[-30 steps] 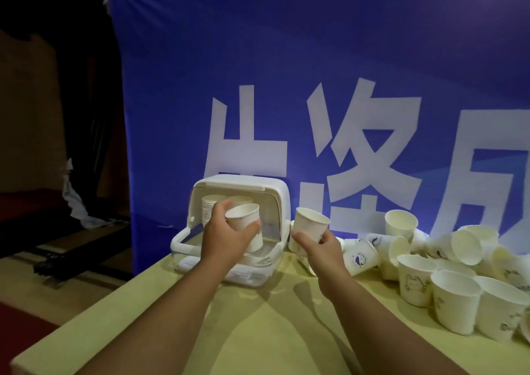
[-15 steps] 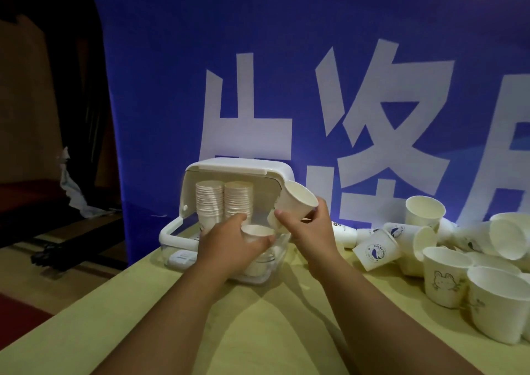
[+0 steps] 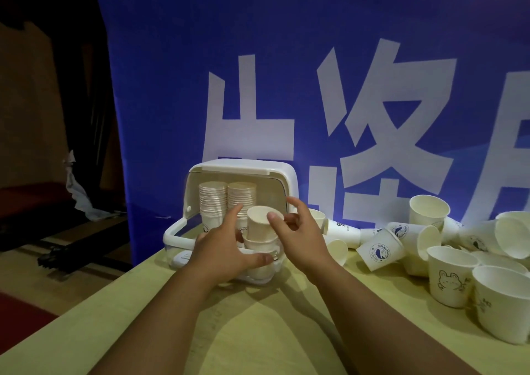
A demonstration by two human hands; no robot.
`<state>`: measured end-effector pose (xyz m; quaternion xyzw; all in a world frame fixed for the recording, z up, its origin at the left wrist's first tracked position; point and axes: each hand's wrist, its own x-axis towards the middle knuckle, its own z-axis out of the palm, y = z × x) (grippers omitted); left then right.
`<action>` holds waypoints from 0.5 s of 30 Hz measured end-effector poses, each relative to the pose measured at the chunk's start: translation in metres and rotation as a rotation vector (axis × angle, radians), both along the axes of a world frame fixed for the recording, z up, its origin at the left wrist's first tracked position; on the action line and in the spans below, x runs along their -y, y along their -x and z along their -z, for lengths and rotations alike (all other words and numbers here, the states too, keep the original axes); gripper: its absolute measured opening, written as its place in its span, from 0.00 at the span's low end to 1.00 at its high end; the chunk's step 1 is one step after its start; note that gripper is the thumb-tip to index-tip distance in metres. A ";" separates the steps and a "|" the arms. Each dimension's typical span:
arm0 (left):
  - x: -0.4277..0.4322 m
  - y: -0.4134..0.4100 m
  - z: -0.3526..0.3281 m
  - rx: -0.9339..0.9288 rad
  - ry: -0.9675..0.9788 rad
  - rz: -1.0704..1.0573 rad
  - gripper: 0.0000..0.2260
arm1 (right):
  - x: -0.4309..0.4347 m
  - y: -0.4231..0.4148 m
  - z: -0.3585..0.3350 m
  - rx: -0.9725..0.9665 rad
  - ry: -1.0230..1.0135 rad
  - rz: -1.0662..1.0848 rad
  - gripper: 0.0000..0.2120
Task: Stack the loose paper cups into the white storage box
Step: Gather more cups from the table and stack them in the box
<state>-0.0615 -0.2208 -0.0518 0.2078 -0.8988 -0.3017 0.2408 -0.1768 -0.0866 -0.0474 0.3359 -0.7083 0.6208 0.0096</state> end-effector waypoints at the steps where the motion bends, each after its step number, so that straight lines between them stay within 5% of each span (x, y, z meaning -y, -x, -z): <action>1: 0.000 0.000 0.001 -0.022 -0.010 0.010 0.57 | -0.001 0.000 0.000 0.004 -0.004 0.012 0.25; 4: 0.000 0.001 0.001 -0.084 -0.016 0.014 0.48 | -0.002 0.002 0.005 -0.021 -0.051 0.047 0.17; 9: 0.001 0.004 0.001 -0.107 0.053 -0.062 0.20 | -0.001 0.006 0.018 -0.089 -0.170 0.098 0.13; 15: 0.002 0.006 0.003 -0.106 0.052 -0.082 0.16 | -0.003 0.007 0.024 -0.088 -0.168 0.115 0.12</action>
